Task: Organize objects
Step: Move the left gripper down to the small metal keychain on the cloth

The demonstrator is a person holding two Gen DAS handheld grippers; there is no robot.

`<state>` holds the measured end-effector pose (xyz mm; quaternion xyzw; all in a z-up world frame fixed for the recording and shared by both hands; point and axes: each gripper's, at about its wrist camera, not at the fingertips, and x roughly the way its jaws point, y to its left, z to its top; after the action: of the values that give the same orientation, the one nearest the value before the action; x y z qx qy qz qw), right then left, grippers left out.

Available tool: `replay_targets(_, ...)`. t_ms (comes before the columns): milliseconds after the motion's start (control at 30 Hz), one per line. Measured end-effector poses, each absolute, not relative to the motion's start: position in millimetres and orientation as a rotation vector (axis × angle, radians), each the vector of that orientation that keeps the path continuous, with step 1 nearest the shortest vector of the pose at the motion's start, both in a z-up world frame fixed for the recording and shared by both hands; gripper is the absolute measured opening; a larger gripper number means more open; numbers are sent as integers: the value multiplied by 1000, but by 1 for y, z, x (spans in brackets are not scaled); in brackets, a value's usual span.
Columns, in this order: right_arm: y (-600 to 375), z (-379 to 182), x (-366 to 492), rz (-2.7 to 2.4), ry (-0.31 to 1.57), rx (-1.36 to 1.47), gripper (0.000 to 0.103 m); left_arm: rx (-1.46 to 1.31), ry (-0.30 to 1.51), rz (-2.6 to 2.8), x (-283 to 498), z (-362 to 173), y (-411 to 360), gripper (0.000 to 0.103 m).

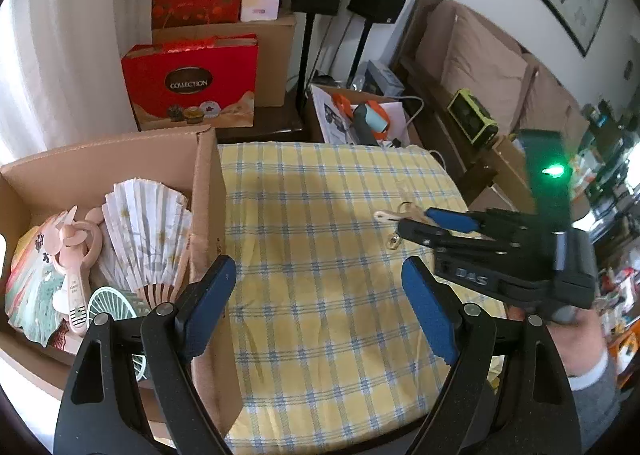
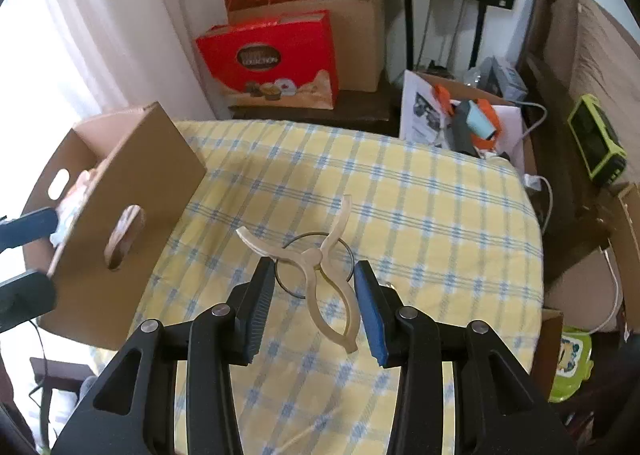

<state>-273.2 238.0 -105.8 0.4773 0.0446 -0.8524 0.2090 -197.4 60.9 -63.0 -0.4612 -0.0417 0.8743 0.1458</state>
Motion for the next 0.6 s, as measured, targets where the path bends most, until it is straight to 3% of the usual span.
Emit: replay_targets(600,303,-72,-232,-2472,-22,1294,42,-1337,15,2439,-212,-110,131,83)
